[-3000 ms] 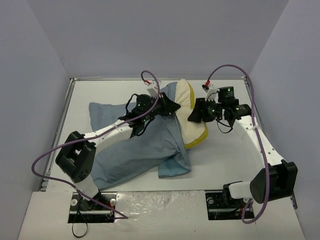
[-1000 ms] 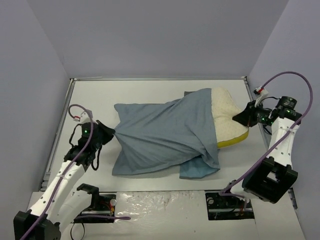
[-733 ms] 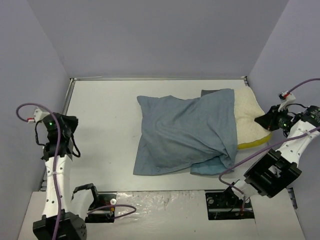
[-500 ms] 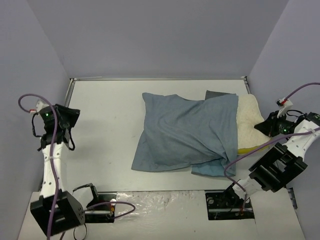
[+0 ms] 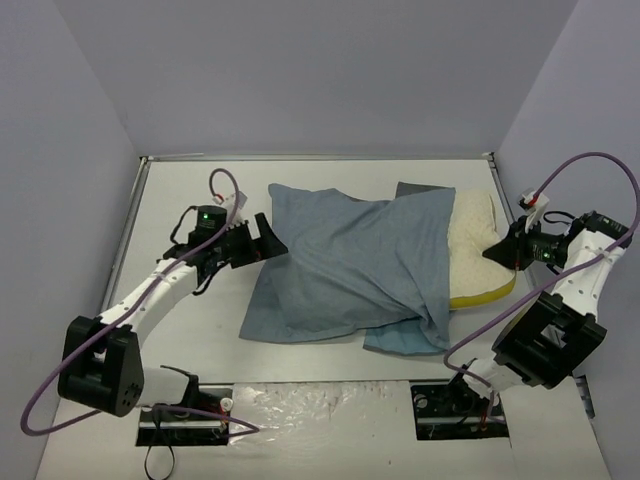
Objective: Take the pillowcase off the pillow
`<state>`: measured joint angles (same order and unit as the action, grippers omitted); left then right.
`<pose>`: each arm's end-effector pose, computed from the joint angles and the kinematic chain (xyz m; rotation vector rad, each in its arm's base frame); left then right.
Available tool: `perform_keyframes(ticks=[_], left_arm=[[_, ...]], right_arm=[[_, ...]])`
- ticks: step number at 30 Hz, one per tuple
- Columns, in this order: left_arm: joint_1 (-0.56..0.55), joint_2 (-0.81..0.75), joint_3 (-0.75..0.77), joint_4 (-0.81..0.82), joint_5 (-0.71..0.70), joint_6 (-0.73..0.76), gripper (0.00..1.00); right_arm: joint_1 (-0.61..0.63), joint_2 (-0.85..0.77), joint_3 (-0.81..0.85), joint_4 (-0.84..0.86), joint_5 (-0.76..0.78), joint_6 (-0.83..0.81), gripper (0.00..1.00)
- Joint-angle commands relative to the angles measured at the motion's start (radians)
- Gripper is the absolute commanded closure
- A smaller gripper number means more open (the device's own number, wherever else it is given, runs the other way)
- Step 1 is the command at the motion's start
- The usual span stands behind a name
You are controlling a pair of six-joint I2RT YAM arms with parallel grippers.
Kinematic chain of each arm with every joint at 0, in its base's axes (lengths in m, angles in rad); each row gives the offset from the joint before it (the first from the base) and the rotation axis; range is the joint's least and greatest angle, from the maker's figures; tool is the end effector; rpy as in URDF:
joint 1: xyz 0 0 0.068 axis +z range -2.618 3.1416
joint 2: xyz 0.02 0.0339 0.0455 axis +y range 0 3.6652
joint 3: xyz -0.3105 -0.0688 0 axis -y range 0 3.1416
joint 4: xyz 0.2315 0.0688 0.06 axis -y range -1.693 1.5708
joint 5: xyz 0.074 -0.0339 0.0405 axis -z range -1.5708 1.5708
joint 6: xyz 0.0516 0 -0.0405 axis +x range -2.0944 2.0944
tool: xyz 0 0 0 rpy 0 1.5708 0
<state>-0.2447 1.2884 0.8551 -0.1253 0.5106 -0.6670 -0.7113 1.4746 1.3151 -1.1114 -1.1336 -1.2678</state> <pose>0.2556 -0.0898 0.3059 -0.1513 2.2381 -1.0619 0.2249 -0.1321 0.3535 -0.7365 1.8759 0.4477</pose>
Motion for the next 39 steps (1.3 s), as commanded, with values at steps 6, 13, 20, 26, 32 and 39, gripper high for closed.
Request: perform_keyframes(ticks=[6, 13, 20, 26, 32, 39], left_arm=[[-0.153, 0.172, 0.058, 0.052, -0.093, 0.058, 0.12], [-0.088, 0.043, 0.07, -0.006, -0.182, 0.061, 0.98], [0.192, -0.116, 0.094, -0.097, -0.137, 0.073, 0.98], [0.534, -0.19, 0.088, -0.07, -0.064, 0.021, 0.98], [0.634, -0.176, 0.052, 0.016, -0.086, -0.061, 0.98], [0.337, 0.08, 0.192, -0.077, 0.112, 0.081, 0.05]], right_arm=[[0.049, -0.077, -0.022, -0.061, -0.032, 0.015, 1.0], [0.041, -0.089, -0.002, -0.034, -0.005, 0.051, 1.0], [-0.02, -0.066, 0.056, -0.034, -0.012, 0.059, 1.0], [-0.08, -0.05, 0.101, -0.034, -0.032, 0.064, 1.0], [-0.139, -0.033, 0.113, -0.028, -0.057, 0.056, 1.0], [0.01, -0.028, 0.03, -0.024, -0.002, 0.008, 1.0]])
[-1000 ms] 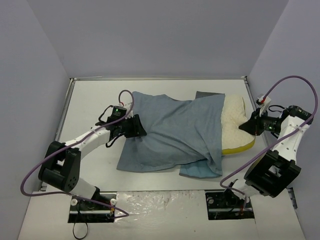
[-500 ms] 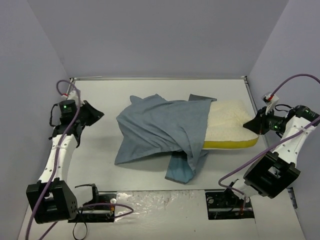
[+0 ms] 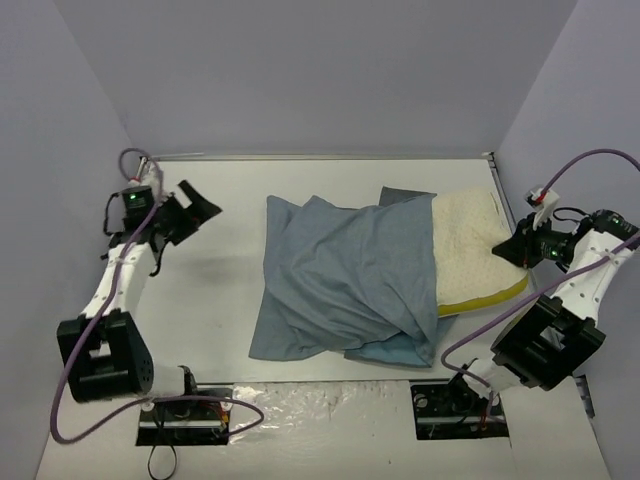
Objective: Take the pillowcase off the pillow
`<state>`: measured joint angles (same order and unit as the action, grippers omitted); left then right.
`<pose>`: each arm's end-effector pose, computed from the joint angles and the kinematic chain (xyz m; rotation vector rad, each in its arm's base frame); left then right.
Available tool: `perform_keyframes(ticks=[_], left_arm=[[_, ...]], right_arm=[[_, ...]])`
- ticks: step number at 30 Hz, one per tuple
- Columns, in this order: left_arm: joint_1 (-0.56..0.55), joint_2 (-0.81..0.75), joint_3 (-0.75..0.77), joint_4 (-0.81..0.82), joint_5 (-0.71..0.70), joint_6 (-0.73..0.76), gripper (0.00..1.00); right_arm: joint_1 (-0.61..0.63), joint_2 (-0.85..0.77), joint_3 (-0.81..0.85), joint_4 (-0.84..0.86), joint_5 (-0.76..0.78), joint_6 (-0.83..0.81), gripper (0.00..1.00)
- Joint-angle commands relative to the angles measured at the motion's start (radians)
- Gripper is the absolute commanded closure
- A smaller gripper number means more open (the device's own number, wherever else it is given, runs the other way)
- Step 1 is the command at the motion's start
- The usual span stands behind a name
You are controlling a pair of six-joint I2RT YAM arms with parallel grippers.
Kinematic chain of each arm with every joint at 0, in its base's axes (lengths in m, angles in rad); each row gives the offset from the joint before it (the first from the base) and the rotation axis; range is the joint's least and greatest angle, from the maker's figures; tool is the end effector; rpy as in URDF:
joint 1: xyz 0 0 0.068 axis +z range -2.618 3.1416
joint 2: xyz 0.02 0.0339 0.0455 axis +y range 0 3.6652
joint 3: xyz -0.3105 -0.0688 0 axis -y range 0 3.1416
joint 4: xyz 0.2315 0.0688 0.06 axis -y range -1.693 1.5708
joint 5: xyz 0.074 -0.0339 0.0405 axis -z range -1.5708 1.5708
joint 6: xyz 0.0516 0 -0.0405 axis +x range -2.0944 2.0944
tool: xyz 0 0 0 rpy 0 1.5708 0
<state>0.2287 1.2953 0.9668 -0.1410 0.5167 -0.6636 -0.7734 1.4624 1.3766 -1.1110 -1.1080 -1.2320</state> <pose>0.2785 0.0387 0.3406 -0.5816 1.9831 -0.7966 0.2166 -0.1469 0.3718 -0.6835 1.8970 0.3472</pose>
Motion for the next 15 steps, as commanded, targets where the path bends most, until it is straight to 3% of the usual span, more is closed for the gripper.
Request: perform_keyframes(ticks=[1, 4, 8, 12, 14, 15], left_arm=[[-0.172, 0.096, 0.098, -0.066, 0.109, 0.094, 0.06], [-0.291, 0.186, 0.157, -0.051, 0.096, 0.125, 0.06], [-0.429, 0.37, 0.28, -0.113, 0.033, 0.157, 0.06], [-0.497, 0.516, 0.378, -0.147, -0.047, 0.173, 0.06], [-0.511, 0.585, 0.392, -0.16, -0.07, 0.185, 0.0], [-0.522, 0.604, 0.394, -0.158, -0.073, 0.19, 0.07]], right_arm=[[0.088, -0.023, -0.045, 0.0, -0.012, -0.006, 1.0], [0.131, -0.063, -0.079, 0.129, 0.039, 0.115, 1.0], [0.177, -0.065, -0.085, 0.158, 0.077, 0.137, 1.0], [0.194, -0.047, -0.083, 0.172, 0.083, 0.149, 1.0], [0.2, -0.04, -0.083, 0.184, 0.083, 0.161, 1.0], [0.201, -0.037, -0.085, 0.192, 0.085, 0.164, 1.0]])
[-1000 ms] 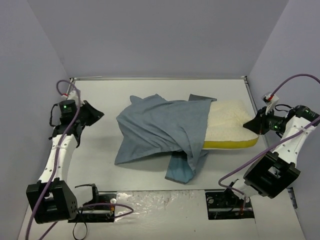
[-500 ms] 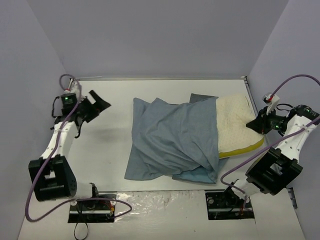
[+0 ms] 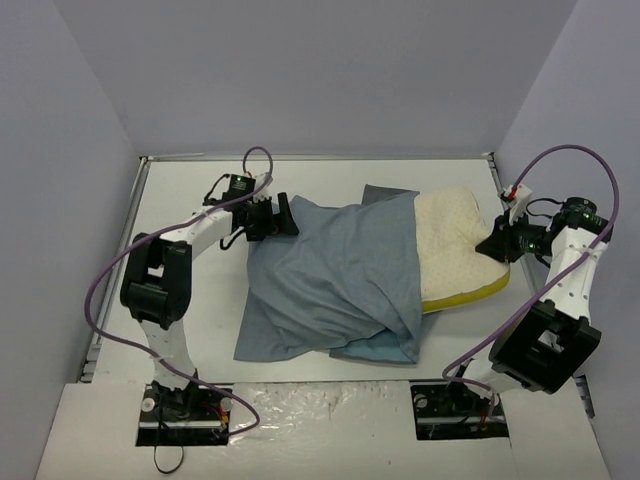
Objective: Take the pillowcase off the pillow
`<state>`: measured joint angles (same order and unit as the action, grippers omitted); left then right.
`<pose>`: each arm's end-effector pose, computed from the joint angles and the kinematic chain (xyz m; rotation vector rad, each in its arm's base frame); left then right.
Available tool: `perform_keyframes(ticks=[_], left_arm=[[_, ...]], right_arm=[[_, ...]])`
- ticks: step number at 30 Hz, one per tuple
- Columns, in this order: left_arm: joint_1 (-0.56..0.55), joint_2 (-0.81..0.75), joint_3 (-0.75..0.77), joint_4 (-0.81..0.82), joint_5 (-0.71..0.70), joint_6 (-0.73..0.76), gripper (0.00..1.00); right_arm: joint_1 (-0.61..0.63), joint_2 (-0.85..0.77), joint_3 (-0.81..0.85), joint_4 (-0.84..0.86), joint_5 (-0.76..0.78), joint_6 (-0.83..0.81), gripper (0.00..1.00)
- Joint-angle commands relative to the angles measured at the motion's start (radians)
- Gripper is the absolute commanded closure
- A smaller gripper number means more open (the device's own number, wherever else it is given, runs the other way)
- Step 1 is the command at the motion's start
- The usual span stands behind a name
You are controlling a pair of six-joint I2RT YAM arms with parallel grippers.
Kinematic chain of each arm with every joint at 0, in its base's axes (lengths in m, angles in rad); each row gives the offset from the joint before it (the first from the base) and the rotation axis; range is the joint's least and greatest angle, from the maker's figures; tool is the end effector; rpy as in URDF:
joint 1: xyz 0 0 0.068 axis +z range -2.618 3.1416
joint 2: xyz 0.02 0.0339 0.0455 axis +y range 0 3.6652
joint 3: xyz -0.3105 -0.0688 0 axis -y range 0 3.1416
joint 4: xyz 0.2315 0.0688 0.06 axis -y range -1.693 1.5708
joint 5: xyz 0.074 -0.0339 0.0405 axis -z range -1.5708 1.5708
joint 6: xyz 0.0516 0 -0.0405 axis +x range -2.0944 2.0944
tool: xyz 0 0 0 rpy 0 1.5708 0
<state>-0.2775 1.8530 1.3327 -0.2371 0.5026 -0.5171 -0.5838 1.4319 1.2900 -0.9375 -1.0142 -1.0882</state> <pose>0.4008 -0.1400 0.2668 -0.0234 2.4181 -0.9695 0.2431 -0.1081 0.3584 -0.7911 1.9211 0.3836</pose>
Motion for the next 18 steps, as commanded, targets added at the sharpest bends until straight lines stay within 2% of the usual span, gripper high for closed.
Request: perform_keyframes(ticks=[1, 3, 4, 6, 7, 12, 15, 18], left_arm=[[-0.017, 0.07, 0.025, -0.057, -0.058, 0.042, 0.16], [-0.017, 0.083, 0.017, -0.041, -0.059, 0.04, 0.31], [-0.015, 0.087, 0.016, -0.039, -0.061, 0.037, 0.5], [-0.008, 0.08, 0.01, -0.034, -0.064, 0.023, 0.75], [-0.003, 0.072, 0.008, -0.03, -0.067, 0.017, 0.95], [0.04, -0.056, -0.007, -0.06, -0.168, 0.012, 0.98], [0.11, -0.171, -0.043, -0.062, -0.193, 0.014, 0.98], [0.229, -0.28, -0.082, -0.062, -0.194, 0.019, 0.98]], right_arm=[[0.016, -0.007, 0.0, 0.022, -0.007, 0.024, 1.0], [0.019, -0.007, 0.0, 0.031, -0.001, 0.031, 1.0], [0.019, -0.007, -0.001, 0.031, 0.0, 0.031, 1.0], [0.021, -0.01, -0.003, 0.032, 0.006, 0.031, 1.0], [0.019, -0.013, -0.003, 0.034, 0.006, 0.033, 1.0], [0.007, -0.031, -0.008, 0.045, 0.019, 0.042, 1.0], [-0.036, -0.057, -0.004, 0.091, 0.019, 0.095, 1.0], [-0.096, -0.059, 0.018, 0.117, 0.002, 0.119, 1.0]])
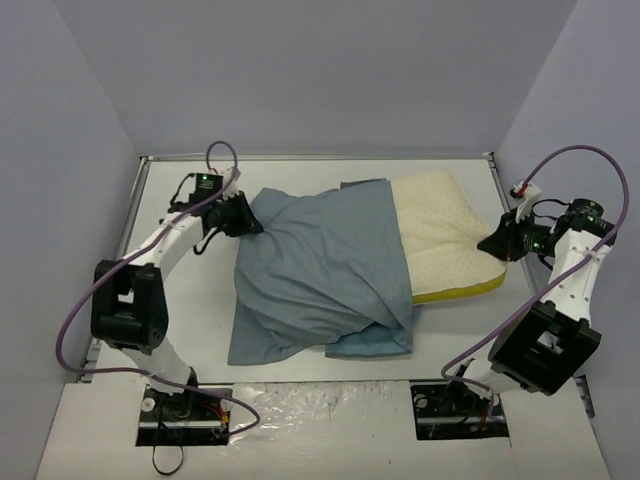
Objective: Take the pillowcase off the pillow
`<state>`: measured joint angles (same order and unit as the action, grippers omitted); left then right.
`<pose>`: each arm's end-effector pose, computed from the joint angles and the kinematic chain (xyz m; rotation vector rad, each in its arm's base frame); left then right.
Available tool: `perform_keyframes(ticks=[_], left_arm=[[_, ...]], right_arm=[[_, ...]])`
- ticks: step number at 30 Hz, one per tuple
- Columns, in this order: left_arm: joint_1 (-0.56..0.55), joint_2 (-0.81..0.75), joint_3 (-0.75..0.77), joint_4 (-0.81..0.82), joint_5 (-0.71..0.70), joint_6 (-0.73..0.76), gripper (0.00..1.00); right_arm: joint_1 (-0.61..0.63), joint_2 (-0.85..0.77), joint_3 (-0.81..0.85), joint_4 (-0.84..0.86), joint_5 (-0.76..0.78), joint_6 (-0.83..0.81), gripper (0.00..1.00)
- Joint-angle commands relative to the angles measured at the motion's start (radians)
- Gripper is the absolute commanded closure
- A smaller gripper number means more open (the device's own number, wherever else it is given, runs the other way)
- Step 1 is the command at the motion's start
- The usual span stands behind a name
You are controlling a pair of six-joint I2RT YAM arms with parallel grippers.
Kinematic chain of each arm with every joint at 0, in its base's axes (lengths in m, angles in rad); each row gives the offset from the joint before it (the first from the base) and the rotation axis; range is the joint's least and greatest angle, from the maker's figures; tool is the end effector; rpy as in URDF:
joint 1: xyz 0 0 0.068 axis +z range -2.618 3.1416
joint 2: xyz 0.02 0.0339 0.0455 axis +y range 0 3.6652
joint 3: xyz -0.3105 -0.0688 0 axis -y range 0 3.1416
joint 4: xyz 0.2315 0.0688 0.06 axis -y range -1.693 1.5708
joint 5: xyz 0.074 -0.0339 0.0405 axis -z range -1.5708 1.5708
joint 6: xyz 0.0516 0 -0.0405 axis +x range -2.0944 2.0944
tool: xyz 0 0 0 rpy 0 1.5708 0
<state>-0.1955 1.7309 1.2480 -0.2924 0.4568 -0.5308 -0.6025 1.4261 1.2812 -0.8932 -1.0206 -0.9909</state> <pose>0.3765 -0.0978 0.2815 -0.1700 2.4150 -0.8832 0.2426 -0.1135 0.3597 -0.6987 1.9397 0.3999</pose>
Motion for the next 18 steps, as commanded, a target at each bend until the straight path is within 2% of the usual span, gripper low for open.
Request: perform_keyframes(ticks=[1, 5, 9, 18], left_arm=[[0.177, -0.186, -0.007, -0.005, -0.145, 0.031, 0.98], [0.35, -0.315, -0.06, 0.013, -0.116, 0.008, 0.98], [0.49, -0.376, -0.094, 0.041, -0.102, -0.011, 0.98], [0.528, -0.376, -0.105, 0.082, -0.084, -0.043, 0.98]], right_arm=[[-0.091, -0.053, 0.036, 0.073, 0.004, 0.023, 1.0], [-0.141, -0.053, 0.056, 0.073, -0.001, 0.023, 1.0], [-0.161, -0.059, 0.037, 0.106, 0.008, 0.038, 1.0], [-0.172, -0.141, -0.085, 0.301, 0.131, 0.14, 1.0]])
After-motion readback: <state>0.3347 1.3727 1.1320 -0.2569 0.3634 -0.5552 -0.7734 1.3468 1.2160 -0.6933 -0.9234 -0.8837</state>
